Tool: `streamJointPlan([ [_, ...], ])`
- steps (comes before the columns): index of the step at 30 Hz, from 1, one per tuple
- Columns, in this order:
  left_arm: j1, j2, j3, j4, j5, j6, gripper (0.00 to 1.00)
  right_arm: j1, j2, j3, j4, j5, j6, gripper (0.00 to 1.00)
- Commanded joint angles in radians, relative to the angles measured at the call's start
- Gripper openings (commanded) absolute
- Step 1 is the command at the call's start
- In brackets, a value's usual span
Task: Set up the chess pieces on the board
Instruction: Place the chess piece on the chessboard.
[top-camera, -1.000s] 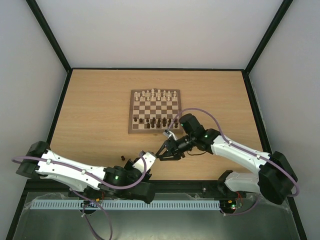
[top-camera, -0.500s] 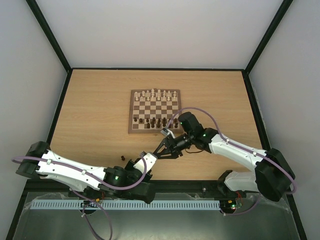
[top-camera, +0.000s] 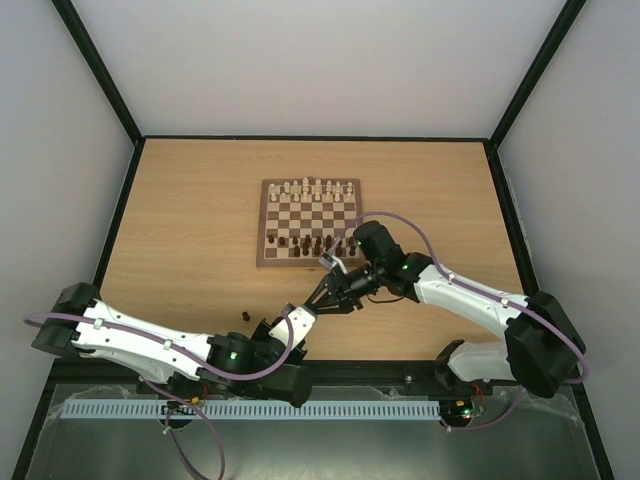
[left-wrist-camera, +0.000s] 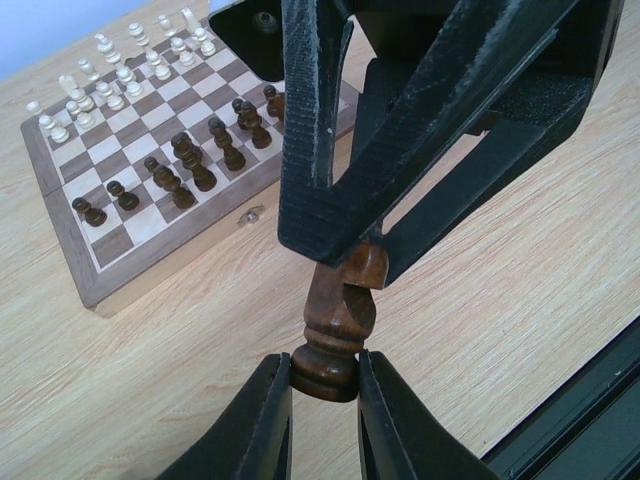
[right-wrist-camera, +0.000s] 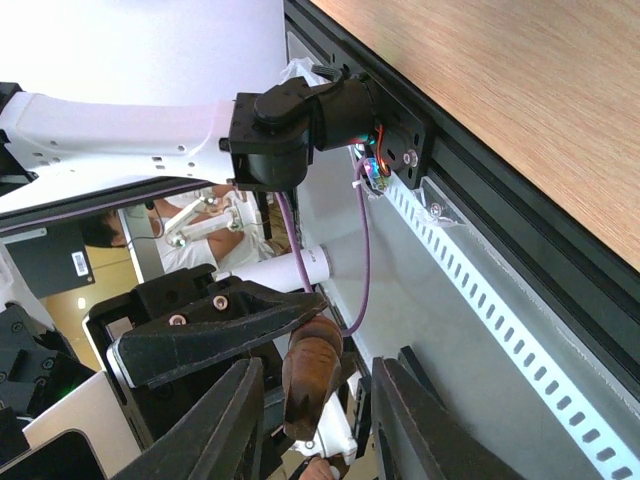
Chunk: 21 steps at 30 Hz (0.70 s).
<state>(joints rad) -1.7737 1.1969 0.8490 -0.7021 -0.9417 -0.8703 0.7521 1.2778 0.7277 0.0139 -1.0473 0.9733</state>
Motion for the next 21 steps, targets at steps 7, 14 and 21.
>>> streamJointPlan([
  [7,-0.009,-0.019,-0.019,0.007,-0.017,0.003,0.09,-0.005,0.013,0.03,-0.01,-0.029,-0.018,0.23],
  [14,-0.01,-0.023,-0.025,0.01,-0.024,-0.002,0.09,-0.004,0.013,0.033,-0.013,-0.03,-0.024,0.23],
  [21,-0.007,-0.025,-0.031,0.013,-0.028,-0.01,0.09,0.006,0.009,0.038,-0.022,-0.024,-0.034,0.24],
])
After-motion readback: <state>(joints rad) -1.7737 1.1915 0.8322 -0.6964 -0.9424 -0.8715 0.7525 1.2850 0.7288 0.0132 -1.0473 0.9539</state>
